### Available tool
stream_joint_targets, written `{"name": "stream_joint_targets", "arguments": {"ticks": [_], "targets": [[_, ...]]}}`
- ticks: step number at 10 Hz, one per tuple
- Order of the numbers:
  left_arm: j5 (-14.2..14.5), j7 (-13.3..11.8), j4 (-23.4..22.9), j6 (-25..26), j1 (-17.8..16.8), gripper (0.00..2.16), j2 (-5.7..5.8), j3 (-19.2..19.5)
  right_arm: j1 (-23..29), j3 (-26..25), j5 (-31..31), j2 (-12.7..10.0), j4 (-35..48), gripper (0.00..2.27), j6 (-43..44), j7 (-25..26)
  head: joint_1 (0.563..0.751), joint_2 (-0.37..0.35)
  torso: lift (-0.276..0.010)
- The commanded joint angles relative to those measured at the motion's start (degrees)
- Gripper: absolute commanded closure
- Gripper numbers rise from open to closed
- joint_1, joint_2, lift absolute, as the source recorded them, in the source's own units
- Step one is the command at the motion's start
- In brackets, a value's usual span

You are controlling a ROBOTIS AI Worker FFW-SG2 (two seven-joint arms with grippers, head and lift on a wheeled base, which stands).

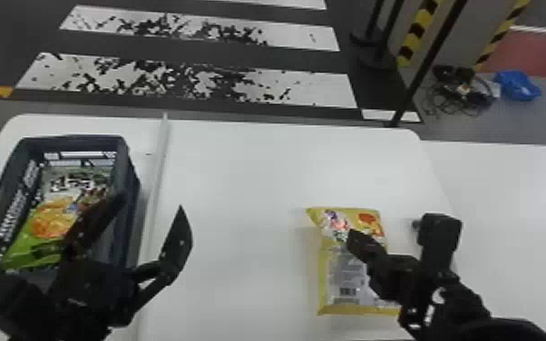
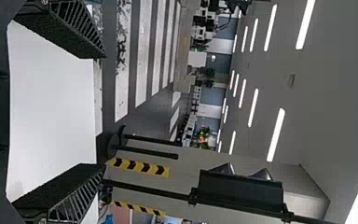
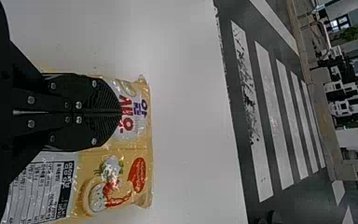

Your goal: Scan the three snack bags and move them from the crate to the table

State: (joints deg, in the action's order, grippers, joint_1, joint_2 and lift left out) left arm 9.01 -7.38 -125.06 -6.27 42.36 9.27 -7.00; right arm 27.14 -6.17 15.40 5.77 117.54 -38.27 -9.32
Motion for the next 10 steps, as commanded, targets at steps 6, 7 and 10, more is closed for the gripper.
{"name": "stream_joint_targets", "arguments": {"ticks": [6,7,10], "targets": [[-0.3,0.3,0.3,0.3,-0.8,0.03,-0.3,0.1,-1.3,2.1,-1.2,0.4,-8.5,2.24,6.1,-0.5,0.695,-0.132,-0.062],[-0.3,0.3,0.3,0.1,-0.8,0.03,-0.3,0.1,0.8,1.2,0.2,0.4,-3.9,2.14,6.0,-1.4,0.695,-0.127,-0.062],[-0.3,0.4,0.1,0.3,-1.0,0.03,-0.3,0.1,5.5,-5.2,2.3,0.2,10.5,0.0,0.2,-2.2,0.695,-0.128,-0.062]]}}
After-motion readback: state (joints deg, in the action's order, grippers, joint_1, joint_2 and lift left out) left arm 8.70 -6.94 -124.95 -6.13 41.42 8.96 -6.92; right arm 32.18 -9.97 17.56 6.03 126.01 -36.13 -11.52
